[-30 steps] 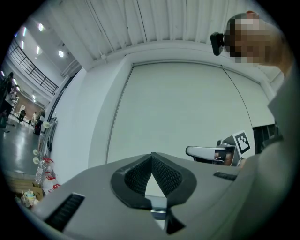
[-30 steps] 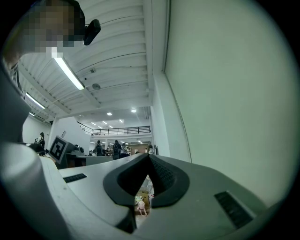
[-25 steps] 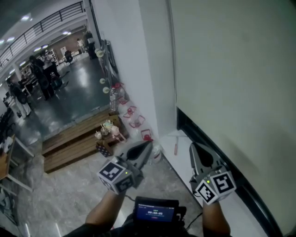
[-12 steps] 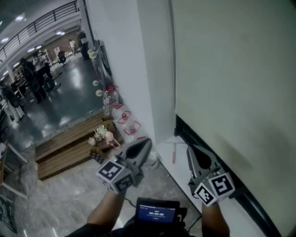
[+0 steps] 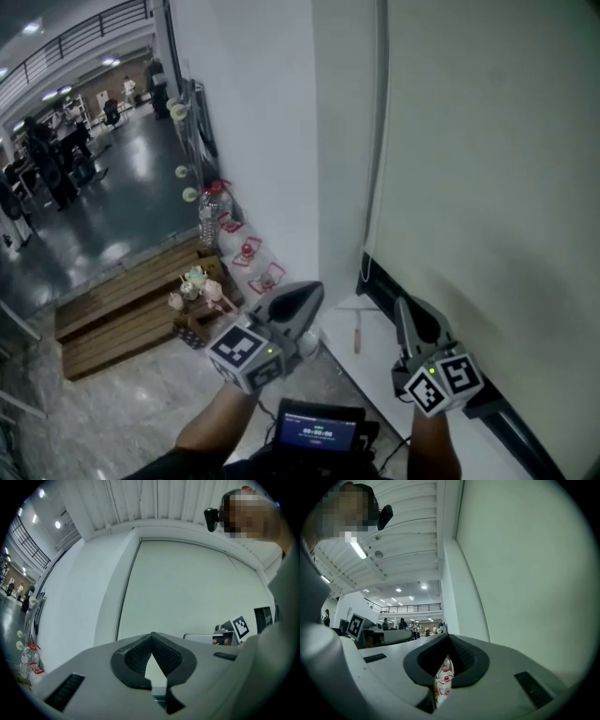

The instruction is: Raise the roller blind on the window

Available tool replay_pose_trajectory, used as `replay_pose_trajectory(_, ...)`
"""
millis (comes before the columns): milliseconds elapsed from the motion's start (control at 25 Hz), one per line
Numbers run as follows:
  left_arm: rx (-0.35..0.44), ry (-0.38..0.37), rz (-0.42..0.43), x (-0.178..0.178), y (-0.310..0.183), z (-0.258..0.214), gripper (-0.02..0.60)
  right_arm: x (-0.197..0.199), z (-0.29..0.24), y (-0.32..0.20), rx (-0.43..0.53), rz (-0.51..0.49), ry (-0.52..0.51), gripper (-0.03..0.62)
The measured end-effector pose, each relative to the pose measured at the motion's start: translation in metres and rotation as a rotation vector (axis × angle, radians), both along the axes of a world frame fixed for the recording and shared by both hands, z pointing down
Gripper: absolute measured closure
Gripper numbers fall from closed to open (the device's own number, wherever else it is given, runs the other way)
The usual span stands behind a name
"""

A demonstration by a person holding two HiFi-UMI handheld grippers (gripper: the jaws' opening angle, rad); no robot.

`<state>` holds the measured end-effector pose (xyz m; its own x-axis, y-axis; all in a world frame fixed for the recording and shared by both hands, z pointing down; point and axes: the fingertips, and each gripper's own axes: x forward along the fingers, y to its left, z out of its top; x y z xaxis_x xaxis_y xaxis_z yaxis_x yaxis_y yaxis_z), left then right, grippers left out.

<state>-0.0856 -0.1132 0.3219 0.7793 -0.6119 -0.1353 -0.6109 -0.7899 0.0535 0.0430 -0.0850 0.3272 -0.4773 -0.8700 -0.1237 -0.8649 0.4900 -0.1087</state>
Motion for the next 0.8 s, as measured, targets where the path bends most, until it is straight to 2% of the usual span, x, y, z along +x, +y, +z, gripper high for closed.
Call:
replay_pose_trajectory(120,0.001,0.026,-0.005,-0.010,-0.022,-0.003,0.589,-0.006,0.000,-0.014,-0.009,0.028,0.006,0.591)
replay_pose_trajectory(400,-0.022,0.048,0.049,-0.008,-0.055,-0.003,0.589,-0.006,-0.004,-0.045,-0.030,0.079,0.009,0.591)
replay_pose_trajectory(800,-0.030,0.040,0.004,0.019,-0.098,-0.011,0.589,0.016,-0.013,-0.101,-0.009,0.020,0.007,0.591)
